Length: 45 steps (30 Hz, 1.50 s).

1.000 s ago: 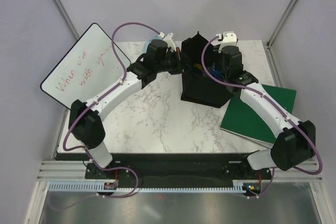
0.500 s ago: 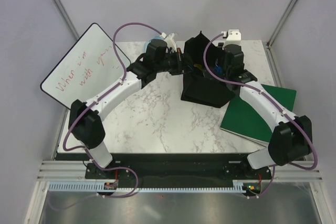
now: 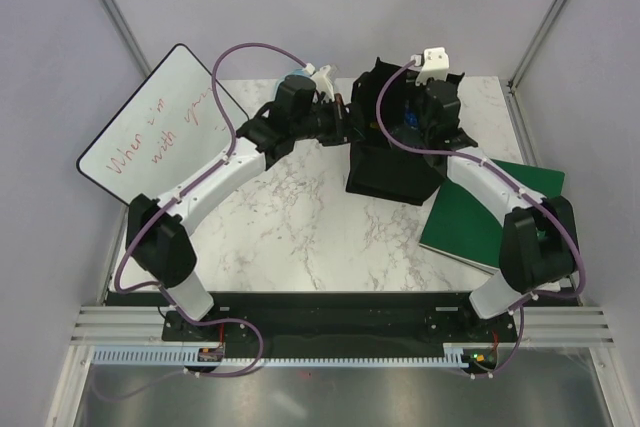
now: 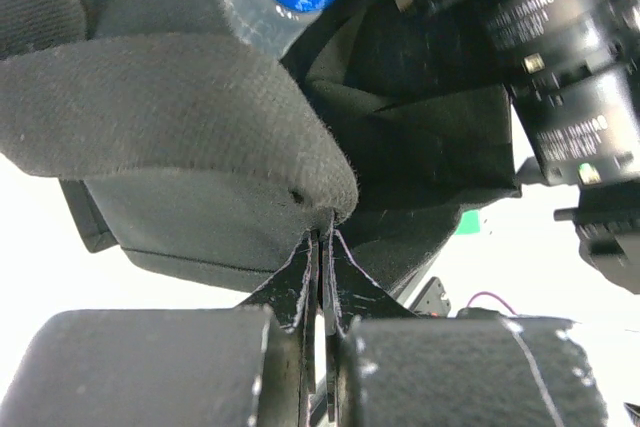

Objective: Place the beverage into the canvas bag

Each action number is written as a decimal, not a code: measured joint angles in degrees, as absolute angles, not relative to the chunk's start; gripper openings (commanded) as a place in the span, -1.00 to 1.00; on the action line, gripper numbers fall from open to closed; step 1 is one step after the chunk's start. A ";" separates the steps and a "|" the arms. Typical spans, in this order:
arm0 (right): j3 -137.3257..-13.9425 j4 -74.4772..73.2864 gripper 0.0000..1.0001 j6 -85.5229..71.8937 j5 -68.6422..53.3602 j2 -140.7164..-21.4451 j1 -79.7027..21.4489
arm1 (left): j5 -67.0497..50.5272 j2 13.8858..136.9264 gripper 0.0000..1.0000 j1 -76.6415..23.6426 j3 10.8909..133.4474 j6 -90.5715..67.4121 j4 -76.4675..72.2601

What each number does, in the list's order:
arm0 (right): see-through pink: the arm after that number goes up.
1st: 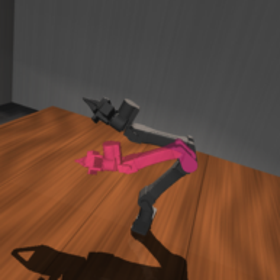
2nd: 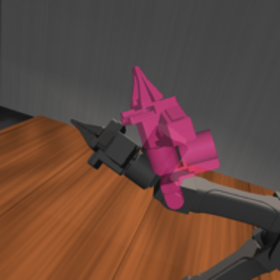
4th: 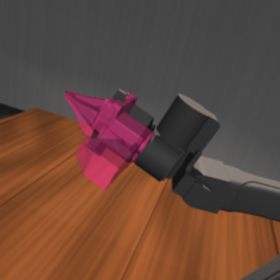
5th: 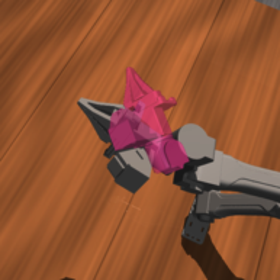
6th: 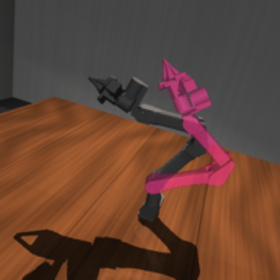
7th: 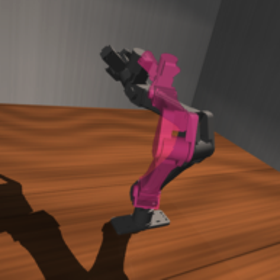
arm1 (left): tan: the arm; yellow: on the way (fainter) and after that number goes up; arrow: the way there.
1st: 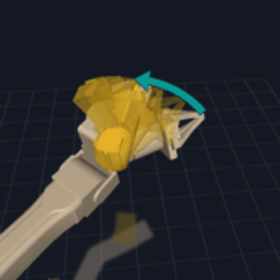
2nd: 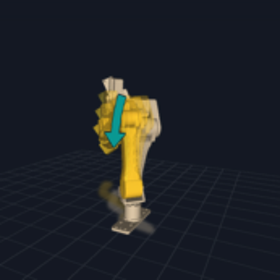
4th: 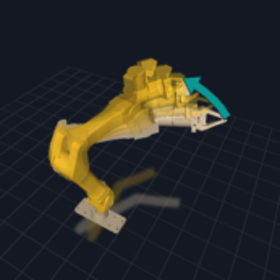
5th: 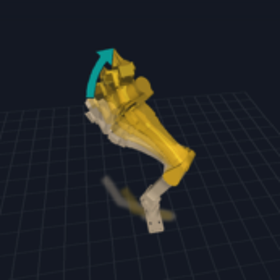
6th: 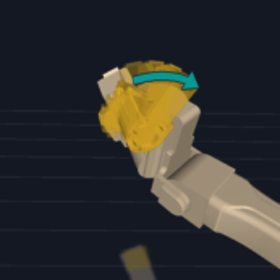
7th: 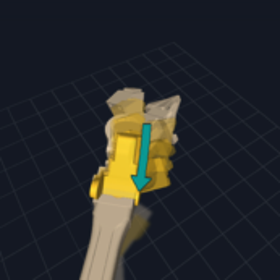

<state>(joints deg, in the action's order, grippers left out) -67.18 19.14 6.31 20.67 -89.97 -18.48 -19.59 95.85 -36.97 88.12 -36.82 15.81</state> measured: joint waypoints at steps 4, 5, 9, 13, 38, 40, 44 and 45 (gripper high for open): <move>-66.98 22.11 -1.00 5.58 17.87 -91.39 -17.28 | -19.31 94.96 -0.95 -36.97 87.53 -36.32 16.47; -66.19 23.18 -1.00 5.17 17.65 -91.39 -17.17 | -19.20 94.74 -0.95 -36.97 87.37 -36.12 16.62; -61.49 29.02 -1.00 3.95 17.41 -90.76 -17.08 | -18.96 94.15 -0.95 -36.99 87.24 -35.70 17.34; -58.59 29.82 -1.00 3.36 17.34 -88.33 -17.06 | -19.42 94.11 -0.95 -36.99 87.24 -35.68 17.61; -64.05 6.24 -0.81 3.99 17.39 -83.40 -16.36 | -18.63 94.11 -0.95 -37.10 87.26 -35.68 17.58; -62.39 7.86 -0.66 3.07 17.74 -82.59 -16.19 | -18.63 94.11 -0.95 -37.12 87.26 -35.68 17.58; -59.79 11.99 -0.22 2.76 17.37 -82.00 -15.99 | -18.59 94.11 -0.95 -37.17 87.26 -35.68 17.56; -59.70 12.34 -0.18 2.79 16.91 -82.00 -15.92 | -18.59 94.11 -0.95 -37.17 87.26 -35.68 17.56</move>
